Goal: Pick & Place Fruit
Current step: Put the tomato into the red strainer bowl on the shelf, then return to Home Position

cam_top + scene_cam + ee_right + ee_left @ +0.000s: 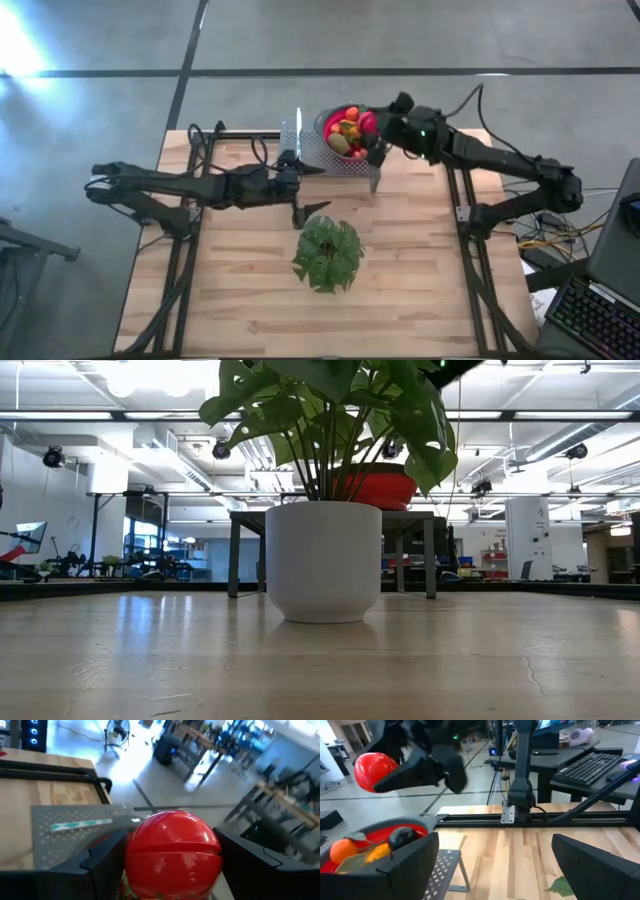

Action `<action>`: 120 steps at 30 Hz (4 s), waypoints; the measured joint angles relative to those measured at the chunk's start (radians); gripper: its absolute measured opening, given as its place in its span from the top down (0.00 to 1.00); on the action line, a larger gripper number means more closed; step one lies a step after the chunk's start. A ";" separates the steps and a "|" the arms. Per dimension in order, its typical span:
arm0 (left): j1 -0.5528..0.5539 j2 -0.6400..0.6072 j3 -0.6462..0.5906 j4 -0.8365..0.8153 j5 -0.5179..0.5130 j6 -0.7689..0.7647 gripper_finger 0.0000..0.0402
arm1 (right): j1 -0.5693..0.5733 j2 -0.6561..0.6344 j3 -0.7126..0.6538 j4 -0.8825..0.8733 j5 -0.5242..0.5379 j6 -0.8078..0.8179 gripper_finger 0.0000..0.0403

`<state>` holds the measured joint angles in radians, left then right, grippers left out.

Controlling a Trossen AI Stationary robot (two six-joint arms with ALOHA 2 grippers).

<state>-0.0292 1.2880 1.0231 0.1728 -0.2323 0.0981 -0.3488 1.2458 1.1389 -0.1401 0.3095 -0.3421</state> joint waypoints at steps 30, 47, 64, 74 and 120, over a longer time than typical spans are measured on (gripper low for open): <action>-0.117 -0.164 -0.274 0.123 -0.002 0.014 0.02 | -0.153 0.453 0.510 -0.643 -0.180 0.189 0.33; -0.123 -0.209 -0.308 0.151 -0.002 0.015 0.02 | -0.151 0.460 0.521 -0.673 -0.178 0.165 0.20; -0.123 -0.213 -0.308 0.074 0.011 0.007 0.02 | -0.040 0.423 0.762 -0.911 -0.178 0.194 0.24; -0.124 -0.275 -0.280 -0.105 0.027 0.035 0.03 | 0.049 0.343 0.776 -1.080 -0.179 0.262 0.54; -0.110 -1.103 -0.825 -0.193 -0.143 0.044 0.98 | 0.139 -0.683 -0.570 -0.109 -0.310 0.181 0.98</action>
<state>-0.1392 0.1847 0.1982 -0.0203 -0.3748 0.1423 -0.2096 0.5624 0.5693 -0.2490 -0.0002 -0.1615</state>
